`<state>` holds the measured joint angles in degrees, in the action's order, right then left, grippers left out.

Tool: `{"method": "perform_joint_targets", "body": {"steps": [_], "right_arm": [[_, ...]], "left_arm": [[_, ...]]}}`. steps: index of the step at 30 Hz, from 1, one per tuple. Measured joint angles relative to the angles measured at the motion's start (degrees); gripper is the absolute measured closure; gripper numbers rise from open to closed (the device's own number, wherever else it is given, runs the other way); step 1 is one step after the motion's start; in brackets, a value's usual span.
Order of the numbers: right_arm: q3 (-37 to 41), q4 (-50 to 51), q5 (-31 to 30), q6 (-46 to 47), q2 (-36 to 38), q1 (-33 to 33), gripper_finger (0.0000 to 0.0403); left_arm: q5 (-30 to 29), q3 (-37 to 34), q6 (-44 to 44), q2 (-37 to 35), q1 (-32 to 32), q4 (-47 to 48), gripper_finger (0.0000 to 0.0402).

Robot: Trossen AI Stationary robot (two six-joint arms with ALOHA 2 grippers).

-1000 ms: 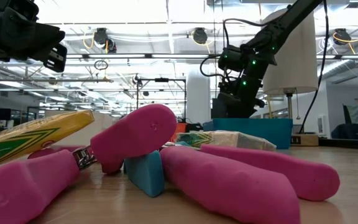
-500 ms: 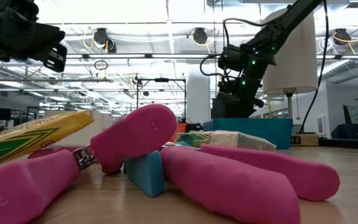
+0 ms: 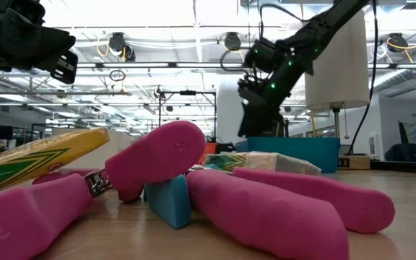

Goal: Pick & Place School Supplies
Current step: Put the crayon box into the blue bin

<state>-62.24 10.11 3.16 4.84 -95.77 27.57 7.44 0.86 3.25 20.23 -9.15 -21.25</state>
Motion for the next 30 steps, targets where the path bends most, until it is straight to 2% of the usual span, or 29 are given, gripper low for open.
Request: {"method": "perform_joint_targets", "body": {"steps": [22,30], "right_arm": [[0.0,-13.1,-0.4,2.0,0.0,-29.2,0.0177],[0.0,-13.6,-10.8,2.8,0.0,-39.9,0.0177]], "left_arm": [[0.0,0.0,0.0,0.0,0.0,0.0,0.0355],[0.0,0.0,0.0,0.0,0.0,0.0,0.0355]]}}
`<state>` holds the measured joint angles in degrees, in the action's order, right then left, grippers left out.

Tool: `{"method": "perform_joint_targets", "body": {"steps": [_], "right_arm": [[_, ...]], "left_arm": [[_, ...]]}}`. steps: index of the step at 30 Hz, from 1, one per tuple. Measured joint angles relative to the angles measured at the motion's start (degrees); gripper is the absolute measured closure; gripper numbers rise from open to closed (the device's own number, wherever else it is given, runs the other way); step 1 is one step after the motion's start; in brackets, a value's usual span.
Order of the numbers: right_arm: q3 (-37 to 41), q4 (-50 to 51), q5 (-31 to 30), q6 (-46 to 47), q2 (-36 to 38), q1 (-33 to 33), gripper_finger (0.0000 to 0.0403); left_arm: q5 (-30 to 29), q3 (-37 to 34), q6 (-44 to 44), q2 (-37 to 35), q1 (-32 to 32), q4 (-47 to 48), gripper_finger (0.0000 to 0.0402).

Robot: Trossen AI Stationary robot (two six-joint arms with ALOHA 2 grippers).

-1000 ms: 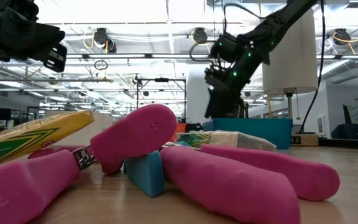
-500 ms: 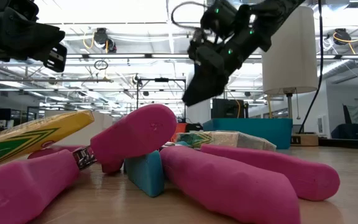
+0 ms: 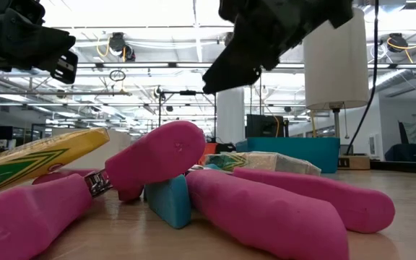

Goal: Pick & Place School Supplies
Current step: Put the crayon box into the blue bin

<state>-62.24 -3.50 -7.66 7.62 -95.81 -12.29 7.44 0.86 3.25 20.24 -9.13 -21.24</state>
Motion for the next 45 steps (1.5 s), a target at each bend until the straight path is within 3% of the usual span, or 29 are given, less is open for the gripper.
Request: {"method": "perform_joint_targets", "body": {"steps": [10,16,21,27,45], "right_arm": [[-0.1,-10.2,-1.0,9.4,-5.1,-7.8,0.0177],[-2.4,-12.9,4.0,21.1,-11.2,-9.1,0.0177],[-7.8,-12.8,12.4,35.1,-14.4,-8.1,0.0177],[-13.1,-11.4,21.2,45.1,-17.8,-6.5,0.0177],[-13.6,-6.9,22.7,47.2,-17.9,-2.7,0.0177]], "left_arm": [[0.0,0.0,0.0,0.0,0.0,0.0,0.0355],[0.0,0.0,0.0,0.0,0.0,0.0,0.0355],[0.0,0.0,0.0,0.0,0.0,0.0,0.0355],[0.0,0.0,0.0,0.0,0.0,0.0,0.0355],[0.0,0.0,0.0,0.0,0.0,0.0,0.0355]]}}
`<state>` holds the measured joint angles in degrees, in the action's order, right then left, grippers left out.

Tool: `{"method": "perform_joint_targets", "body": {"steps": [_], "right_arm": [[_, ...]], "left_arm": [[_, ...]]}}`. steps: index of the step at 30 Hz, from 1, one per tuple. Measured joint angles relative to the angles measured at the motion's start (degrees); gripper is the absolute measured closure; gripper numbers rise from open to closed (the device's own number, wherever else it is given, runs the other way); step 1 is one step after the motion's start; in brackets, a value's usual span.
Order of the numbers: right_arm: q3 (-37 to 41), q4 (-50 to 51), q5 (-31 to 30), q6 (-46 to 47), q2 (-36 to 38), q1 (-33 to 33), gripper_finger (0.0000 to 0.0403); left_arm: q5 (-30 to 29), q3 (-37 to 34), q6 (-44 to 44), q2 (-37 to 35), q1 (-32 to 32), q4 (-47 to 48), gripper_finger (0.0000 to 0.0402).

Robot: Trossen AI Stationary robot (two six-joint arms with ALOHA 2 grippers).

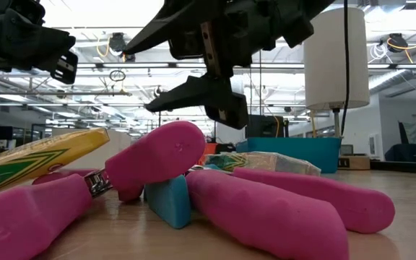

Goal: Pick & Place School Supplies
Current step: Put the crayon box into the blue bin

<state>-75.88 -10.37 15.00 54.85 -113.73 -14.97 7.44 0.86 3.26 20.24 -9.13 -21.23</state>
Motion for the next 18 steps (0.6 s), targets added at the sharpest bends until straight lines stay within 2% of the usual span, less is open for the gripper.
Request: {"method": "perform_joint_targets", "body": {"steps": [8,13,18], "right_arm": [[-1.8,1.1,0.3,-0.6,-3.2,-0.2,0.0189],[-6.5,0.8,4.6,-1.4,-6.7,-0.3,0.019],[-8.2,0.5,6.0,-2.5,-8.4,0.3,0.019]], "left_arm": [[0.0,0.0,0.0,0.0,0.0,0.0,0.0355],[0.0,0.0,0.0,0.0,0.0,0.0,0.0355],[0.0,0.0,0.0,0.0,0.0,0.0,0.0355]]}}
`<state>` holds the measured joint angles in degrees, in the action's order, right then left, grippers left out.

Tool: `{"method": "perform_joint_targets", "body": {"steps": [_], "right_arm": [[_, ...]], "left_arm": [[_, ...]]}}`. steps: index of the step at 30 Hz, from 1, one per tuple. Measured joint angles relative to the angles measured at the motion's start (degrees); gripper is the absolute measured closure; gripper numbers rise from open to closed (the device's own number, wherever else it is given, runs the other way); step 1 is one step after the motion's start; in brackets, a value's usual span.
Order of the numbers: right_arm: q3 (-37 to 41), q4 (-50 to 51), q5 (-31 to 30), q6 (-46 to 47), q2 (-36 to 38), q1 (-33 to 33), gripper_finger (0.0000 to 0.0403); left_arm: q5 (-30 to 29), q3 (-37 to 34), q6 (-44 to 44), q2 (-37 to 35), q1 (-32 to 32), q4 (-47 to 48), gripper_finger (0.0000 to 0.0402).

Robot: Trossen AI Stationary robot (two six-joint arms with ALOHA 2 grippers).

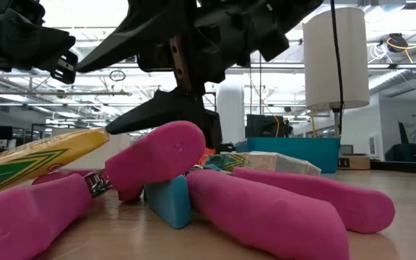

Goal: Pick & Place School Supplies
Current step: Put the crayon box into the blue bin

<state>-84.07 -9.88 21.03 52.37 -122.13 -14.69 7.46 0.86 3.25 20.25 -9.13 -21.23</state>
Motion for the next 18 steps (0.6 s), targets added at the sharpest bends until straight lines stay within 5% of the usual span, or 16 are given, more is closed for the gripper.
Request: {"method": "perform_joint_targets", "body": {"steps": [7,14,18], "right_arm": [[1.3,7.1,8.7,-5.4,4.5,2.2,0.019],[16.8,13.6,-4.4,-8.1,22.4,-0.1,0.019],[29.3,12.7,-17.5,-7.2,37.1,-2.5,0.019]], "left_arm": [[0.0,0.0,0.0,0.0,0.0,0.0,0.0355],[0.0,0.0,0.0,0.0,0.0,0.0,0.0355],[0.0,0.0,0.0,0.0,0.0,-0.1,0.0355]]}}
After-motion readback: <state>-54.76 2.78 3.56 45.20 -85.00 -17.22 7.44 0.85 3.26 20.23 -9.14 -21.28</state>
